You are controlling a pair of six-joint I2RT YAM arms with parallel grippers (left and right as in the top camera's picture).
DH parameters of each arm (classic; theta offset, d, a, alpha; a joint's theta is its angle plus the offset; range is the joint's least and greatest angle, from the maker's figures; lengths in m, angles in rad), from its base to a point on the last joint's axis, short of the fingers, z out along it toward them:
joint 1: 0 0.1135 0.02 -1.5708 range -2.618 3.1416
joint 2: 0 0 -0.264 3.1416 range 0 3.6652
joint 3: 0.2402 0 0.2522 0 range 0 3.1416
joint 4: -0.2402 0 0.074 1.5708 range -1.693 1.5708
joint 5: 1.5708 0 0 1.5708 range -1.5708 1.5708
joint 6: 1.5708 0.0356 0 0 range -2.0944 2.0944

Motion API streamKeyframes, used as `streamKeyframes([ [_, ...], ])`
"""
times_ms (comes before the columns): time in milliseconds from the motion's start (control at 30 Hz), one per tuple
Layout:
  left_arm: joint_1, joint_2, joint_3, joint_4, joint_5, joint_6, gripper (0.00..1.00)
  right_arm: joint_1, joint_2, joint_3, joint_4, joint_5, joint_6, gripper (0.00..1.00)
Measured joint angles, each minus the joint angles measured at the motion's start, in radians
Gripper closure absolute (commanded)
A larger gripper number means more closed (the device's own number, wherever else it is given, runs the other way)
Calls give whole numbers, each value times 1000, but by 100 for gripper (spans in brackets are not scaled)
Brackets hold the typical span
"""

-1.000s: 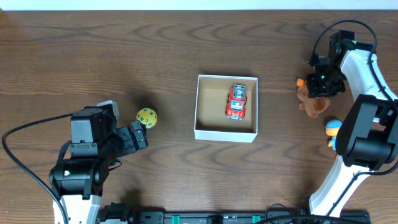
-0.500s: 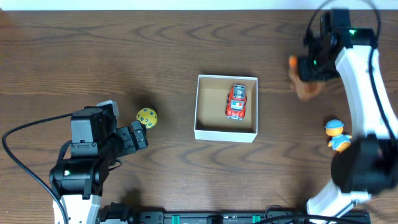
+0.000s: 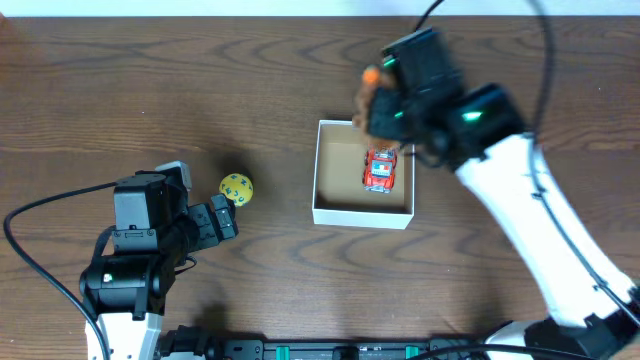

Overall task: Pack container
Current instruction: 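Grasp the brown plush bear and carry it into the box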

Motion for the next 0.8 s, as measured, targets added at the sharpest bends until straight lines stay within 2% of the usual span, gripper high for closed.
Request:
streamKeyframes([
  [133, 0, 0, 0, 0, 0, 0, 2, 41, 39, -76, 50, 19, 95, 99],
  [300, 0, 0, 0, 0, 0, 0, 2, 50, 93, -158, 141, 17, 145, 99],
  [800, 0, 0, 0, 0, 0, 0, 2, 50, 300, -171, 188, -50, 197, 99],
])
